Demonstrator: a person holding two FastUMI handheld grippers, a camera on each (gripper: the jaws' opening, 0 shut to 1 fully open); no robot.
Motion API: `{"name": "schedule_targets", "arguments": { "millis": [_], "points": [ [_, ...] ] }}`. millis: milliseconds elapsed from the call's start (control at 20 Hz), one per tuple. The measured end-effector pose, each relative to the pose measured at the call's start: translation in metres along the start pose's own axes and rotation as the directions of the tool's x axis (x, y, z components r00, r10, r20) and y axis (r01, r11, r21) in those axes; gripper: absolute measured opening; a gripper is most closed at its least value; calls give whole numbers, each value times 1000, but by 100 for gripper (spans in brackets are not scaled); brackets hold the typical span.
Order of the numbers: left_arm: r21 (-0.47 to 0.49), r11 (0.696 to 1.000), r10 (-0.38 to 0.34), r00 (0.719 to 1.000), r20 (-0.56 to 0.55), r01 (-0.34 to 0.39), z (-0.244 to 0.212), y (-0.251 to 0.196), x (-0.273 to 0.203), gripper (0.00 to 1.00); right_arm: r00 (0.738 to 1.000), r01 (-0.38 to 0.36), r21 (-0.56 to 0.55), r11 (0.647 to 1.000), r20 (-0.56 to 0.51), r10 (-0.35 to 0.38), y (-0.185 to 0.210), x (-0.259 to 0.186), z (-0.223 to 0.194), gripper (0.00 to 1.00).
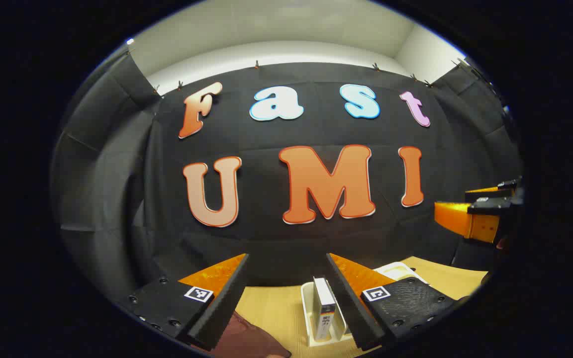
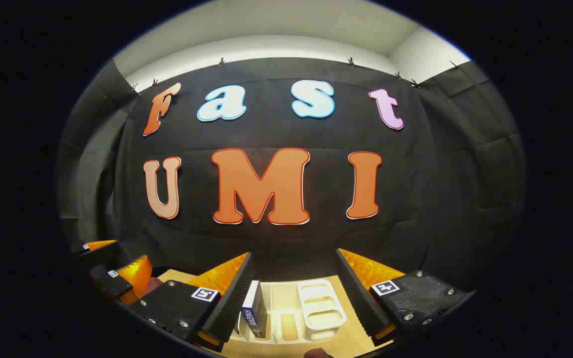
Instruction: Open the schoolbag, grab two books from the bookshelf and put them into the schoolbag.
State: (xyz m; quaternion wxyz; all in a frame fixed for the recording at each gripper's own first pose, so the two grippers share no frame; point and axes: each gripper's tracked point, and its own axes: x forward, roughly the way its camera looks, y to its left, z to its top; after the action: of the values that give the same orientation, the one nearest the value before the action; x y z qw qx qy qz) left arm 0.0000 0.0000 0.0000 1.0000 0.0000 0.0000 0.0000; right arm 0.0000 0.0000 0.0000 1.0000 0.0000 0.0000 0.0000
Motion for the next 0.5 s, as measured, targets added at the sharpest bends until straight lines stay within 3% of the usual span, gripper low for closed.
{"name": "schedule_targets", "arguments": {
  "millis": [250, 300, 350, 450, 500],
  "points": [
    [-15, 1000, 3, 999, -46, -4, -9, -12, -1, 95, 999, -32, -10, 999, 14, 32, -3, 1, 4, 96],
    [-4, 1000, 14, 999, -52, -15, -10, -10, -2, 93, 999, -38, -12, 999, 11, 38, -2, 1, 2, 100],
    [8, 1000, 22, 998, -57, -22, -10, -10, -3, 95, 999, -38, -17, 999, 5, 38, -5, 0, 0, 96],
    [7, 1000, 23, 998, -58, -23, -10, -14, -5, 95, 999, -35, -32, 999, 13, 35, -8, -3, 2, 100],
    [7, 1000, 28, 998, -59, -28, -11, -13, -6, 93, 999, -42, -34, 999, 11, 42, -5, -4, 0, 96]
  ]
}}
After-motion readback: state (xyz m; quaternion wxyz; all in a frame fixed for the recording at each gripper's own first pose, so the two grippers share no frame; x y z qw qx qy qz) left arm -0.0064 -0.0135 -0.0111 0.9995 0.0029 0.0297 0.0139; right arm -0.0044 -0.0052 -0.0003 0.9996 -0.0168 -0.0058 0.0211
